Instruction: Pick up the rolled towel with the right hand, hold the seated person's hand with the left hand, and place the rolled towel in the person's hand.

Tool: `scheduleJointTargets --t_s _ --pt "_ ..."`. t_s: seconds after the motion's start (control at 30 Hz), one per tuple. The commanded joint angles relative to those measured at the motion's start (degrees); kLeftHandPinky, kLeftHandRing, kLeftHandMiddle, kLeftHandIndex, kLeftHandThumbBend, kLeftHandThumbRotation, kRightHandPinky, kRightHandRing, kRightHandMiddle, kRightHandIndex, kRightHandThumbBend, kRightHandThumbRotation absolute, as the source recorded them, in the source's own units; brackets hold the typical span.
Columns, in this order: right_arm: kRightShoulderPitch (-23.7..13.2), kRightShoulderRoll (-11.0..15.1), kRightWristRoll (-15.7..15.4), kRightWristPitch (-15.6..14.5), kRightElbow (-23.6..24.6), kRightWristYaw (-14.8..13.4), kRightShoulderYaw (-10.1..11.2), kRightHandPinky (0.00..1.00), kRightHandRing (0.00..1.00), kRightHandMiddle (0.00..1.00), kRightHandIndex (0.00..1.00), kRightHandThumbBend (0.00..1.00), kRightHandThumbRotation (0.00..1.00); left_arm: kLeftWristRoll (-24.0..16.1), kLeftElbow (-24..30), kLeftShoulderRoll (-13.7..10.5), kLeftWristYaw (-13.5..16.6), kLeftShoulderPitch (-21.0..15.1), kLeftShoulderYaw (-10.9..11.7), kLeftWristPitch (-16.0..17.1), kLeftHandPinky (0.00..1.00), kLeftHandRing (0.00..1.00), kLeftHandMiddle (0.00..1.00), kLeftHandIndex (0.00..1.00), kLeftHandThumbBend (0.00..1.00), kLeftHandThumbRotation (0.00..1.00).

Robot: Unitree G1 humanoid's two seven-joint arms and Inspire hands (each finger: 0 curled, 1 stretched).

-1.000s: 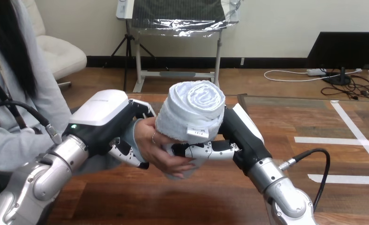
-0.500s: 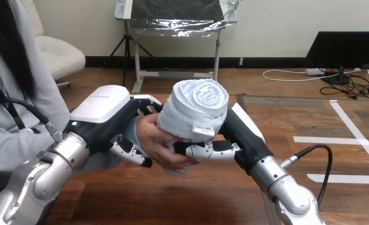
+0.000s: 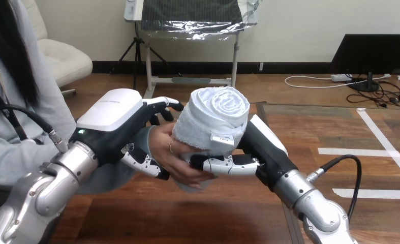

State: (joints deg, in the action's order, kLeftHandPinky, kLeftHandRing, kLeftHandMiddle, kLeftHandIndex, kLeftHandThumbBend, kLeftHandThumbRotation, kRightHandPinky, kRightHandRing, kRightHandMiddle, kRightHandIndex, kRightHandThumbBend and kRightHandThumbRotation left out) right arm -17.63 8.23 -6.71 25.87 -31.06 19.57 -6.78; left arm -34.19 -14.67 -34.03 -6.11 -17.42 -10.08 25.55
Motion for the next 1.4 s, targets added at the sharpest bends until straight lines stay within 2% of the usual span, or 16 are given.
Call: scheduleJointTargets --t_s 0.0,0.23,0.47,0.83,1.0,1.37 --pt "-4.75 -0.30 -0.29 0.74 2.69 2.61 -2.60 0.67 0.73 0.74 0.80 0.76 0.29 1.38 3.58 -1.40 1.29 -0.88 2.68 0.51 0.60 0.70 0.76 0.82 1.00 0.18" --pt "-5.08 0.58 -0.19 0.82 2.29 4.13 -2.73 0.68 0.75 0.75 0.81 0.78 0.33 1.63 4.66 -1.99 0.91 0.46 2.87 -0.10 0.66 0.76 0.80 0.85 1.00 0.20" --pt "-5.80 1.73 0.18 0.70 1.35 6.93 -2.79 0.71 0.78 0.78 0.83 0.80 0.38 1.72 4.96 -2.20 1.49 1.98 3.16 0.05 0.71 0.80 0.83 0.86 1.00 0.22" --pt "-6.29 3.16 0.68 0.25 0.98 10.26 -2.69 0.77 0.84 0.83 0.88 0.91 0.45 1.89 6.52 -2.07 0.90 4.81 4.14 -0.69 0.75 0.83 0.86 0.88 1.00 0.25" --pt "-6.32 3.76 1.61 -0.23 0.97 12.11 -2.31 0.81 0.89 0.88 0.92 0.98 0.50 2.11 6.82 -2.14 1.13 6.20 4.41 -0.19 0.76 0.85 0.88 0.90 1.00 0.26" --pt "-6.38 5.07 5.05 -0.74 0.17 16.34 -1.30 0.90 0.98 0.96 0.99 1.00 0.53 3.31 8.35 -1.50 1.49 9.62 5.09 0.05 0.80 0.88 0.91 0.91 1.00 0.29"
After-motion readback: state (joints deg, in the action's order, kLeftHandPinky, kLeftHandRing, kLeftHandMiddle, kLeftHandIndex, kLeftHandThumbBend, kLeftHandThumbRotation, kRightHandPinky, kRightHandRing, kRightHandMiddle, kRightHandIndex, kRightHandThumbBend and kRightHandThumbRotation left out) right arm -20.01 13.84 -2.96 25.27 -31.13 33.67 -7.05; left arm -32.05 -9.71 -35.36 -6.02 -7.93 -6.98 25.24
